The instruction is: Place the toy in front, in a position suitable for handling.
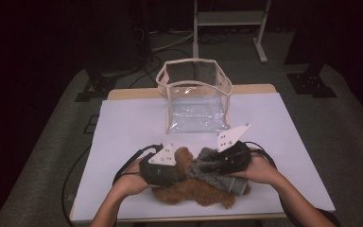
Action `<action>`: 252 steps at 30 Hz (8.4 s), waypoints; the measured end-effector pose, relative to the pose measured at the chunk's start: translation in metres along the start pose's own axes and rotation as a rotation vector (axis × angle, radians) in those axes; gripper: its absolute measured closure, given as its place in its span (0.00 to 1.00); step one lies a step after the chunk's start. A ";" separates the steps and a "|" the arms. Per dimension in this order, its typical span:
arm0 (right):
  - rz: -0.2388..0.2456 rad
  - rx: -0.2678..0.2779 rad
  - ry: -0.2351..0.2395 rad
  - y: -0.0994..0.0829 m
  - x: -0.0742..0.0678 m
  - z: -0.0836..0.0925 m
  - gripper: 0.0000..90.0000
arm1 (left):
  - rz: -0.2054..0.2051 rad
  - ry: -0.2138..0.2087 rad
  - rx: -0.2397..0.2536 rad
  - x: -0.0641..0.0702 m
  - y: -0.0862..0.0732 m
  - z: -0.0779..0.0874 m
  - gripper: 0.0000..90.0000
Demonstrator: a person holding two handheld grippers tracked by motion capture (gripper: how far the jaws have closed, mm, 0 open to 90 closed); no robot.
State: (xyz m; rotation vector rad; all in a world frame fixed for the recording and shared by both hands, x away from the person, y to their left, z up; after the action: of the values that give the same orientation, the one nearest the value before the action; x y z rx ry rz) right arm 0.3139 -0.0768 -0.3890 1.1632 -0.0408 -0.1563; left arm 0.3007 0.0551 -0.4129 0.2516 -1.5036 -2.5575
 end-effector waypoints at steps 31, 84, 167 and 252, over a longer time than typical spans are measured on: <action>-0.102 0.038 -0.118 -0.047 0.022 0.064 0.82 | -0.074 -0.061 -0.029 0.011 0.024 -0.035 0.62; 0.081 -0.057 -0.040 0.019 -0.002 -0.016 0.82 | 0.016 0.008 0.026 -0.012 -0.012 0.007 0.55; -0.072 -0.030 -0.121 -0.042 0.028 0.039 0.83 | 0.000 -0.020 0.063 0.003 -0.027 0.009 0.20; -0.089 -0.027 -0.102 -0.047 0.040 0.041 0.83 | 0.143 -0.045 0.136 -0.025 -0.043 -0.031 0.05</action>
State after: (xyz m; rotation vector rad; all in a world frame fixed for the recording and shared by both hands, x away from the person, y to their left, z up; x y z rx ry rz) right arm 0.3439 -0.1374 -0.4175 1.1296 -0.0768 -0.2938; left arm 0.3298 0.0555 -0.4640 0.0996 -1.6508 -2.3699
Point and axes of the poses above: each handheld gripper's, and its own axes: z roughly backward along the jaws, y roughly out of its top, x roughly to its right, the point moved 8 cm from there along -z, roughly forward along the jaws, and after that the axes turned 14 degrees about x, right-handed, at the moved point
